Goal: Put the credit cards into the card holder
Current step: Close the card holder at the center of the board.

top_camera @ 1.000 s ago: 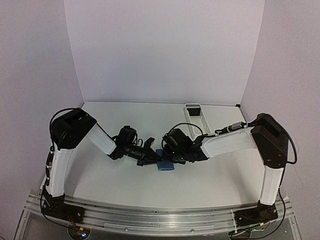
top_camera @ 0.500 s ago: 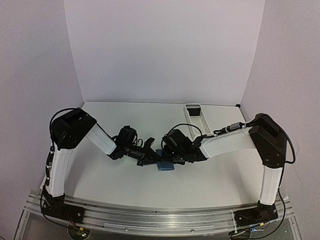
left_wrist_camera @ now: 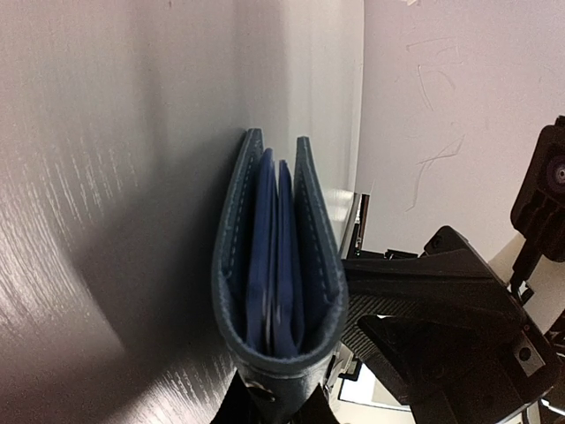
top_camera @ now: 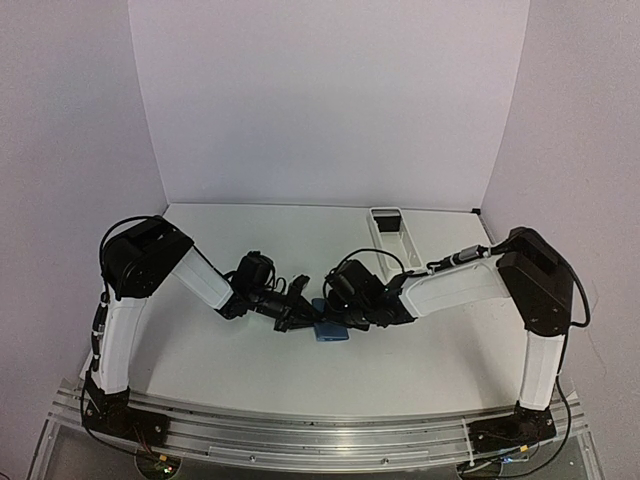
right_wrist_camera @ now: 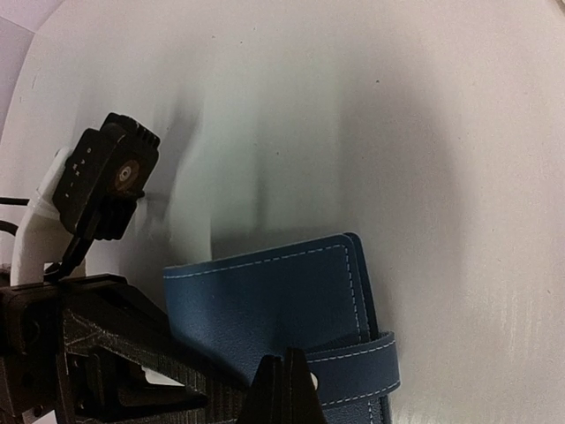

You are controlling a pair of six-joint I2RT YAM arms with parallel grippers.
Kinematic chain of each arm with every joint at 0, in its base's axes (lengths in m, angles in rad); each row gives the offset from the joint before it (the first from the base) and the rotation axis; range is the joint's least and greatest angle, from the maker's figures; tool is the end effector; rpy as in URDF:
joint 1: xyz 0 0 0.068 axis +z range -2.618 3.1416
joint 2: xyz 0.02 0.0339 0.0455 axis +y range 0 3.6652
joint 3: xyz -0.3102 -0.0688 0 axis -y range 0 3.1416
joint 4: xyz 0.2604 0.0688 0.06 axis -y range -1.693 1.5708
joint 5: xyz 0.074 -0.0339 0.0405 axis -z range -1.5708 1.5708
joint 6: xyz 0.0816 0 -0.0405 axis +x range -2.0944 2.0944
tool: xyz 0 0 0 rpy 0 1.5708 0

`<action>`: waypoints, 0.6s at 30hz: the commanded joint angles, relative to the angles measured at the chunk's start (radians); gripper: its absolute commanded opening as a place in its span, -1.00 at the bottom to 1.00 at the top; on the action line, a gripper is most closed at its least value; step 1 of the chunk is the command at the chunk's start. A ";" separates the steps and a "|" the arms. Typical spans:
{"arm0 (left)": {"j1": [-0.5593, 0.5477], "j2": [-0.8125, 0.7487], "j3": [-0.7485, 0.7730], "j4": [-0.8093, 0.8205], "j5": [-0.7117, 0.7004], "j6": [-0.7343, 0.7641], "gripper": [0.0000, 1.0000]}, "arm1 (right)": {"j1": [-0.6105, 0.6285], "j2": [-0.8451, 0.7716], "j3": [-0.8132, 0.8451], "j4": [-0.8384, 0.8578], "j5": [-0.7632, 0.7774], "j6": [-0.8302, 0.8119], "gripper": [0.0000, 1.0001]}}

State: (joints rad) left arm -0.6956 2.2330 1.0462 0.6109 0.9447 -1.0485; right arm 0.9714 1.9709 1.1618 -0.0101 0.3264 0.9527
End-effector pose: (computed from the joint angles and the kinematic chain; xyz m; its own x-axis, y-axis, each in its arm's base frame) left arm 0.3154 -0.3494 0.0728 -0.9862 0.1617 -0.0359 0.0853 0.3096 -0.9470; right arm 0.2852 0.3710 0.1416 -0.7756 0.2332 -0.5866 -0.0457 0.9060 0.4207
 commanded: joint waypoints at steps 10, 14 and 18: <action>-0.013 0.126 -0.051 -0.223 -0.080 -0.002 -1.00 | 0.023 -0.027 -0.156 0.032 -0.009 0.113 -1.00; -0.013 0.125 -0.049 -0.223 -0.081 -0.004 -1.00 | 0.027 -0.013 -0.168 0.044 -0.015 0.118 -1.00; -0.014 0.129 -0.045 -0.223 -0.084 -0.005 -1.00 | 0.048 0.034 -0.133 0.052 -0.029 0.120 -1.00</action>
State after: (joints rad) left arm -0.7006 2.2345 1.0515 0.6025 0.9478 -1.0481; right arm 0.9798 1.9400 1.0386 0.1661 0.3473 1.0454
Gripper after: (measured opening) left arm 0.058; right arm 0.003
